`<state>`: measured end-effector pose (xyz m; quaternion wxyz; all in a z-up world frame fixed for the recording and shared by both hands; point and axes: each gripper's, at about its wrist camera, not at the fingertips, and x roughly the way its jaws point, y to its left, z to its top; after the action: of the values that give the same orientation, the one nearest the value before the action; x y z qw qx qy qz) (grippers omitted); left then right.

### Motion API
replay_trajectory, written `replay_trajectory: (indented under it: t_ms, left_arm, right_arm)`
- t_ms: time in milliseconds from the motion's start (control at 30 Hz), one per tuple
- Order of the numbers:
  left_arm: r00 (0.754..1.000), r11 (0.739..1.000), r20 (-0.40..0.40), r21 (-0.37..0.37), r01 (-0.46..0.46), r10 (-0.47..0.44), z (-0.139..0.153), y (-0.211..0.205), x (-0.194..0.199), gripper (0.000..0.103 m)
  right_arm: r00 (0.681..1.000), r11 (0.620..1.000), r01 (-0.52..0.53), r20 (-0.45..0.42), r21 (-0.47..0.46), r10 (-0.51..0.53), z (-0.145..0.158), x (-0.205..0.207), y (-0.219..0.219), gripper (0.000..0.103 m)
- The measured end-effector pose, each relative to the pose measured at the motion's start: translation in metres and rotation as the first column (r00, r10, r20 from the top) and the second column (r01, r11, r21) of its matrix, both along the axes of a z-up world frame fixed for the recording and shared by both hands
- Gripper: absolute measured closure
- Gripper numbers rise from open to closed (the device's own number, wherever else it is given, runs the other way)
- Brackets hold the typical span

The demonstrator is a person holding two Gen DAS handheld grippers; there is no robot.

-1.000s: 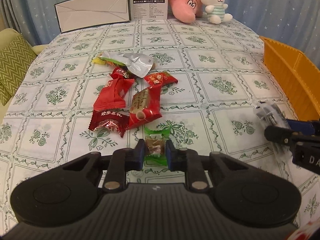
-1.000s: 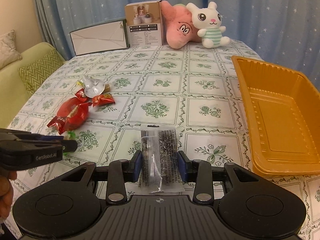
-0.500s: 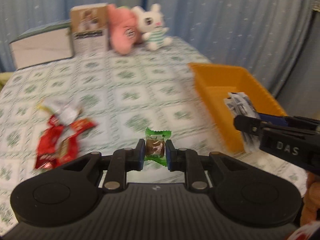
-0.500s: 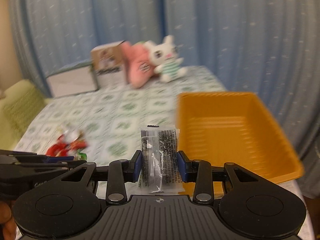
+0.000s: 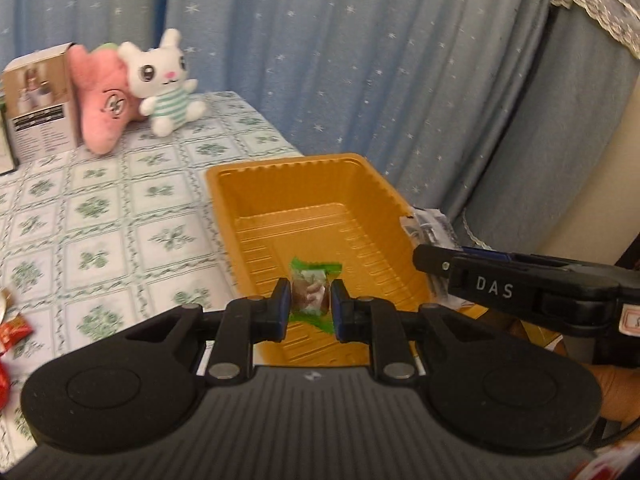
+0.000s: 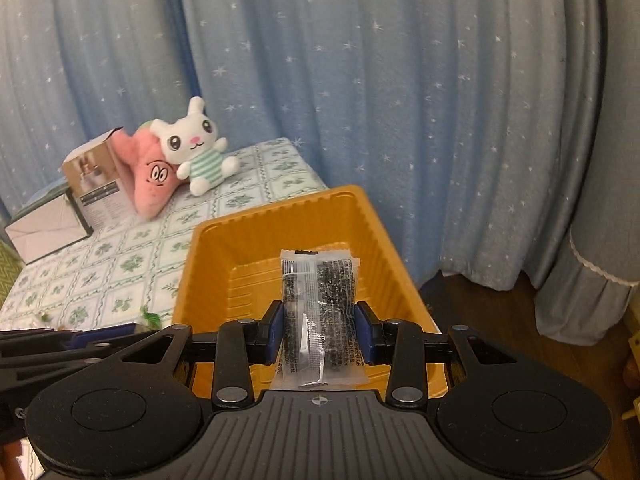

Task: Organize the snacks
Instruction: 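Carry the stick packet to the tray with the right gripper while the left carries green candy, then open both grippers over the tray and move back to the snacks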

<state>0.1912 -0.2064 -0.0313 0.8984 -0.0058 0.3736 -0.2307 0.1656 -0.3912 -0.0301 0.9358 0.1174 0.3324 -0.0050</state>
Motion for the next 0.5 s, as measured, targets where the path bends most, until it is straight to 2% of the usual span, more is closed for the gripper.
replay_trajectory:
  t_ms: [100,500]
  left_arm:
    - [1.000,1.000,-0.006,0.009,0.002,-0.002,-0.004,-0.005,0.005,0.076]
    - [0.996,0.995,0.007,0.047,-0.085,0.084,-0.001,0.043,-0.021,0.069]
  right_arm:
    - [1.000,1.000,0.005,-0.004,0.016,-0.005,-0.002,0.001,-0.005,0.065]
    - [1.000,0.999,-0.014,-0.027,0.042,0.016,-0.008,0.013,-0.001,0.065]
